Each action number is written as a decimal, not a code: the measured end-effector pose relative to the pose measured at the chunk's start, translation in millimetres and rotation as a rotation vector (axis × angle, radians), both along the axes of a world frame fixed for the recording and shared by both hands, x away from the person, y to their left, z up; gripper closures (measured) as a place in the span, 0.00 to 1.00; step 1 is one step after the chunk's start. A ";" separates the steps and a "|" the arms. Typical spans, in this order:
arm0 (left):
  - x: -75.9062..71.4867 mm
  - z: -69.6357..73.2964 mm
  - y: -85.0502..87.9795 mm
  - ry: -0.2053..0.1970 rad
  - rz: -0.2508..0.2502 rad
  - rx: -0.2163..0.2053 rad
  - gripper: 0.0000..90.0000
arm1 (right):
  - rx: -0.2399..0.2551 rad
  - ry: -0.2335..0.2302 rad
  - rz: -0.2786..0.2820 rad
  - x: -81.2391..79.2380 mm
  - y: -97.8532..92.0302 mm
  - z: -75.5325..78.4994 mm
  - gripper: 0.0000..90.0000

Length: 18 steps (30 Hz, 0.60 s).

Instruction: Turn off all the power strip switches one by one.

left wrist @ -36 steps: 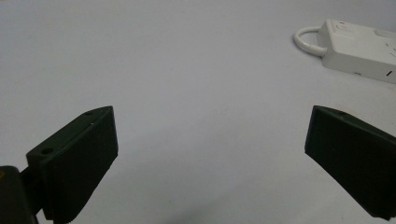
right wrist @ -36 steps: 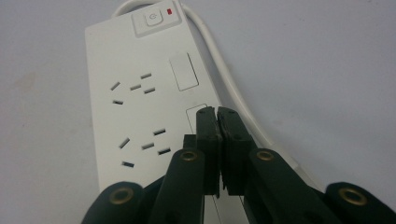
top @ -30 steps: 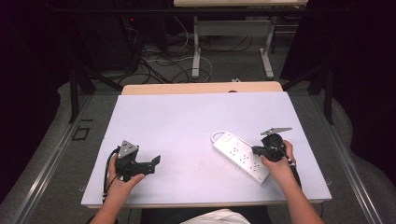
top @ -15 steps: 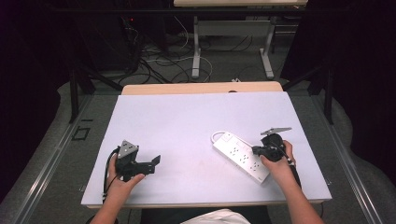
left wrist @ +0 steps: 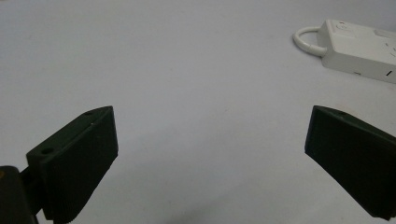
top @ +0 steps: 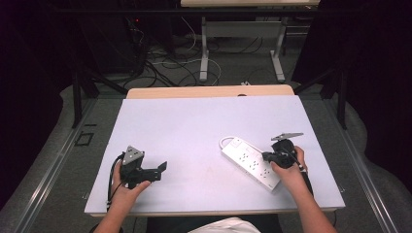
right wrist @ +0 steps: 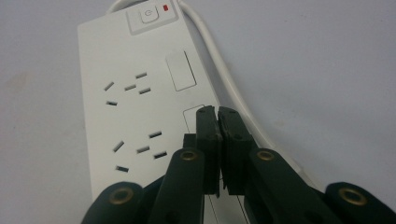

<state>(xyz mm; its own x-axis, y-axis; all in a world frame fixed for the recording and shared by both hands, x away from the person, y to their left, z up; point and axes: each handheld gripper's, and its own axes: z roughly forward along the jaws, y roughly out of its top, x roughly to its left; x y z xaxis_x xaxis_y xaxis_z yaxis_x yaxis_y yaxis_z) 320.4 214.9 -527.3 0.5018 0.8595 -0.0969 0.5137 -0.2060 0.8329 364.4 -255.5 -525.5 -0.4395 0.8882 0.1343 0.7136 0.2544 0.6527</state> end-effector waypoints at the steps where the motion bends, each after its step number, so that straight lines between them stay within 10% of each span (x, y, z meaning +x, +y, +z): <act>1: 0.3 -0.1 0.0 -0.003 -0.001 0.000 0.03 | 0.001 0.000 -0.002 -0.1 0.1 0.0 0.98; 18: 0.0 -0.1 -0.2 0.001 0.001 0.000 0.03 | 0.022 0.000 0.000 0.0 -1.7 -1.2 0.98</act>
